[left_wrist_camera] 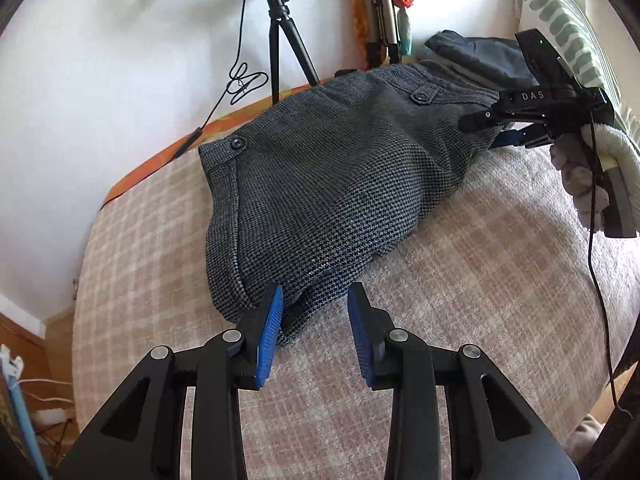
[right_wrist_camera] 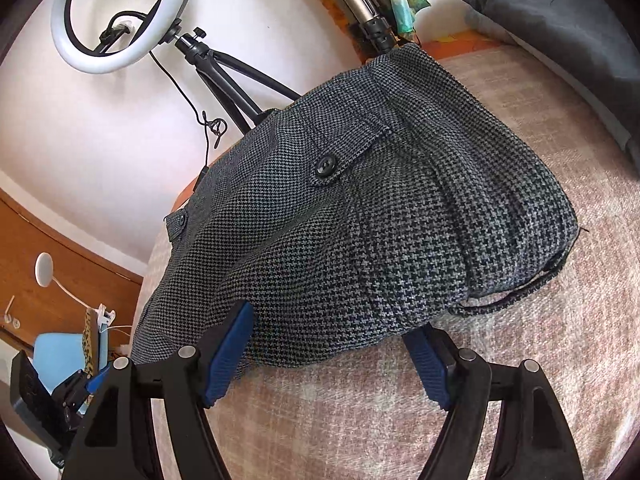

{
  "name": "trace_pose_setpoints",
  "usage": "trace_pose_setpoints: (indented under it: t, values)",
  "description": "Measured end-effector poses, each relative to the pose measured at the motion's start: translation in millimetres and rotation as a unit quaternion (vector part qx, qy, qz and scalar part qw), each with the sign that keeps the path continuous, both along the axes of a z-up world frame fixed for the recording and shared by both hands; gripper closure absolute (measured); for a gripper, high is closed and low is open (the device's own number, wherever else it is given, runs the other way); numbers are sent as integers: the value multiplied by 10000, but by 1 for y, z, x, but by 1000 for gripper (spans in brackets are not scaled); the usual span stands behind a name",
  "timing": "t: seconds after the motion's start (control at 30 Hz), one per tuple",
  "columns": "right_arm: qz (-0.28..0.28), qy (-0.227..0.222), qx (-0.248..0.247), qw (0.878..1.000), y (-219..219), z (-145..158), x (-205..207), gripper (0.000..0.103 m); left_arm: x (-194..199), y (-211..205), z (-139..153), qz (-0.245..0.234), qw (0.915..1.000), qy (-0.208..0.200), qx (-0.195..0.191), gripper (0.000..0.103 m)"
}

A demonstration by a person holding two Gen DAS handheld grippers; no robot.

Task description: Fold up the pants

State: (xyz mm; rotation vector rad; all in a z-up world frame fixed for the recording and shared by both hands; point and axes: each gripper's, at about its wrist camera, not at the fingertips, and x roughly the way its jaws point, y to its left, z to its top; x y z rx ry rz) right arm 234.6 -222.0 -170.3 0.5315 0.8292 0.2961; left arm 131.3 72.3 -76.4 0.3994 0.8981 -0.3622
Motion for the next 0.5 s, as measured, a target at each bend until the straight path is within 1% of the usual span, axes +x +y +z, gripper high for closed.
trace_pose_setpoints:
  t: [0.03,0.07,0.1,0.13,0.17,0.27,0.33,0.37,0.4,0.43,0.47,0.5]
  values:
    - [149,88,75,9998,2,-2,2,56,3,-3,-6,-16,10000,35,71,71]
    - [228,190,122,9995,3,-3,4,70,7,-5,-10,1,9998,-4,183,71]
    - [275,227,198,9992,3,-3,4,75,10,-6,-14,12,9995,-45,298,71]
    - [339,259,219,9988,2,1,4,82,13,-6,-16,29,9994,-30,337,71]
    - [412,273,180,9986,1,8,2,87,17,-5,-17,61,9995,12,299,71]
    - [501,153,80,9986,-5,40,-3,90,22,1,-16,146,9996,-3,261,71]
    - [443,-127,4,9989,-11,64,-6,90,23,8,-14,226,9996,-13,159,71]
    - [377,-225,-107,9990,-13,72,-6,86,24,11,-13,249,9996,21,91,71]
    - [318,-275,-176,9990,-15,77,-6,85,24,12,-12,267,9996,28,79,71]
    - [319,-246,-216,9990,-16,77,-7,80,22,13,-12,252,9996,50,76,71]
    - [342,-199,-241,9989,-16,75,-9,69,19,15,-10,222,9997,61,52,71]
    - [360,-176,-281,9988,-14,71,-12,66,16,16,-7,202,9998,43,42,71]
